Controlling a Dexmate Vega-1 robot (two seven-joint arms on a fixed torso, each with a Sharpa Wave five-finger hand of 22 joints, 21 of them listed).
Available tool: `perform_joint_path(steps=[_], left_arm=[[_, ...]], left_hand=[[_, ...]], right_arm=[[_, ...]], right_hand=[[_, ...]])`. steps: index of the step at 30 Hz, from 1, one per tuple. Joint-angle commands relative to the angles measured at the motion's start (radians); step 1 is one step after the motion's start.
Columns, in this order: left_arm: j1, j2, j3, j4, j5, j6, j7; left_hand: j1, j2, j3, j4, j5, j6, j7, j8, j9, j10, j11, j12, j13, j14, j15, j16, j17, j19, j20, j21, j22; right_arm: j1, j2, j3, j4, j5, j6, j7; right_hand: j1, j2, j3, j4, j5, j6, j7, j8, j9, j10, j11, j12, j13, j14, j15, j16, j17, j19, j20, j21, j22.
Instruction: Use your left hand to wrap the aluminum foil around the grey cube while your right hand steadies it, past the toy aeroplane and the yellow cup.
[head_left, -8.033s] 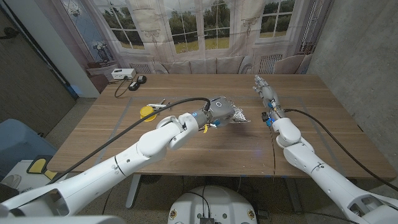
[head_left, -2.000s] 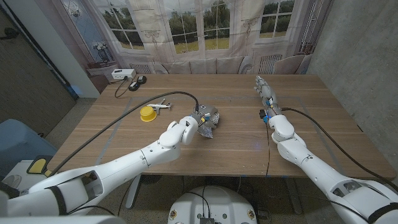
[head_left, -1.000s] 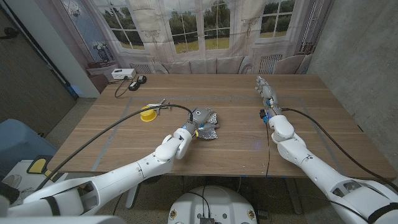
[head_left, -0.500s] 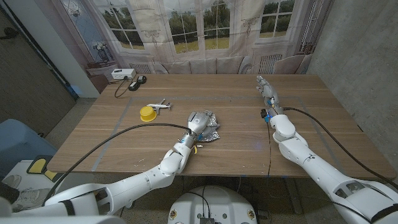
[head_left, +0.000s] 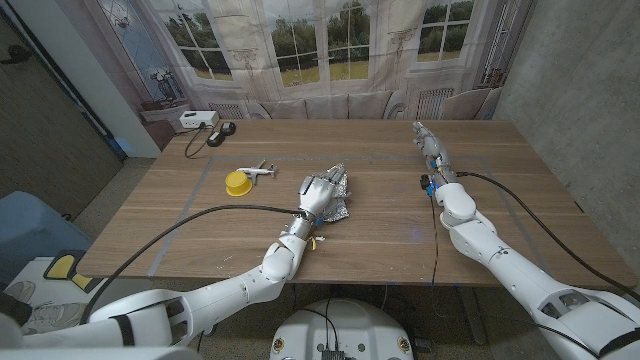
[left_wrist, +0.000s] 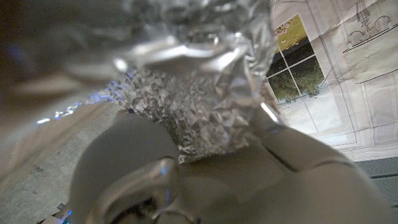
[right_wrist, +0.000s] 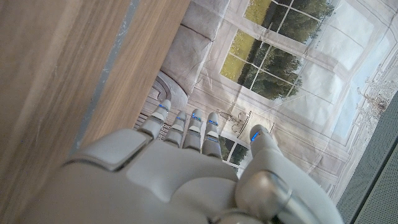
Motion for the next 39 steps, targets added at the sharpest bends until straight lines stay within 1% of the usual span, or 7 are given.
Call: perform_joint_path(steps=[1,6,9,17,23,32,39], left_arm=[[0.001,0.067,0.0,-0.151,-0.08,-0.018,-0.171],[-0.001,0.12,-0.013,-0.262,-0.101,-0.04,-0.348],[0.002,0.136,-0.03,-0.309,-0.126,-0.058,-0.436],[0.058,0.146,-0.163,-0.388,-0.331,-0.183,-0.481],[0.085,0.151,-0.223,-0.464,-0.416,-0.187,-0.561],[0.093,0.178,-0.29,-0.569,-0.551,-0.17,-0.727],[0.105,0.187,-0.33,-0.606,-0.62,-0.208,-0.749]], left_hand=[[-0.071,-0.051,-0.05,-0.009,-0.032,-0.096,-0.011,-0.002,-0.032,-0.06,0.019,-0.061,-0.041,-0.113,-0.016,-0.002,-0.041,-0.081,0.078,-0.073,0.0],[-0.097,-0.054,-0.061,-0.009,-0.047,-0.127,-0.006,-0.002,-0.041,-0.065,0.038,-0.071,-0.057,-0.152,0.017,-0.002,-0.055,-0.098,0.106,-0.096,0.001],[-0.116,-0.053,-0.067,-0.015,-0.066,-0.194,-0.013,-0.005,-0.049,-0.083,0.041,-0.083,-0.073,-0.182,0.031,0.003,-0.071,-0.155,0.137,-0.14,0.002],[-0.079,-0.044,-0.049,-0.043,-0.079,-0.203,-0.005,0.011,-0.051,-0.076,0.042,-0.081,-0.084,-0.228,0.053,-0.001,-0.085,-0.178,0.139,-0.168,0.004],[-0.122,-0.052,-0.062,-0.037,-0.116,-0.239,0.001,0.015,-0.052,-0.215,0.063,-0.104,-0.116,-0.403,0.117,-0.004,-0.094,-0.363,0.143,-0.302,0.005],[-0.131,-0.049,-0.058,-0.047,-0.122,-0.237,0.013,0.018,-0.053,-0.287,0.095,-0.1,-0.139,-0.544,0.177,-0.006,-0.098,-0.518,0.143,-0.376,0.006],[-0.137,-0.053,-0.057,-0.052,-0.126,-0.274,0.012,0.008,-0.053,-0.35,0.116,-0.102,-0.152,-0.628,0.203,-0.007,-0.098,-0.614,0.143,-0.382,0.007]], right_arm=[[0.0,-0.001,0.001,-0.012,-0.012,0.002,-0.019],[-0.002,-0.003,0.002,-0.017,-0.012,0.003,-0.018],[-0.002,-0.005,0.002,-0.02,-0.013,0.001,-0.018],[-0.006,-0.012,0.001,-0.039,-0.018,-0.02,-0.024],[-0.01,-0.013,0.001,-0.046,-0.016,-0.017,-0.02],[-0.019,-0.014,0.004,-0.05,-0.015,-0.005,-0.019],[-0.025,-0.014,0.008,-0.048,-0.008,0.008,-0.01]], right_hand=[[0.0,0.0,0.003,0.004,0.006,0.006,-0.002,0.001,0.005,0.002,-0.006,0.003,0.001,0.009,-0.004,0.004,0.002,0.001,-0.007,0.006,0.003],[0.0,-0.001,0.003,0.004,0.006,0.007,-0.005,0.0,0.005,0.002,-0.007,0.002,0.001,0.009,-0.004,0.004,0.002,0.002,-0.008,0.006,0.003],[0.0,-0.002,0.004,0.004,0.005,0.007,-0.005,-0.001,0.005,0.003,-0.007,0.002,0.001,0.01,-0.003,0.004,0.002,0.003,-0.008,0.006,0.003],[-0.002,-0.003,0.003,0.004,0.005,0.008,-0.009,-0.003,0.005,0.003,-0.01,0.001,0.001,0.01,-0.001,0.003,0.002,0.001,-0.007,0.006,0.003],[-0.003,-0.004,0.003,0.006,0.005,0.011,-0.008,-0.004,0.005,0.003,-0.009,-0.001,0.001,0.009,-0.001,0.002,0.002,-0.002,-0.005,0.004,0.003],[-0.006,-0.004,0.003,0.007,0.004,0.012,-0.009,-0.006,0.005,0.001,-0.011,-0.003,0.001,0.009,0.001,0.001,0.003,-0.003,-0.001,0.004,0.003],[-0.007,-0.005,0.003,0.008,0.004,0.014,-0.008,-0.007,0.005,0.002,-0.009,-0.003,0.001,0.008,0.001,0.0,0.003,-0.003,0.0,0.004,0.003]])
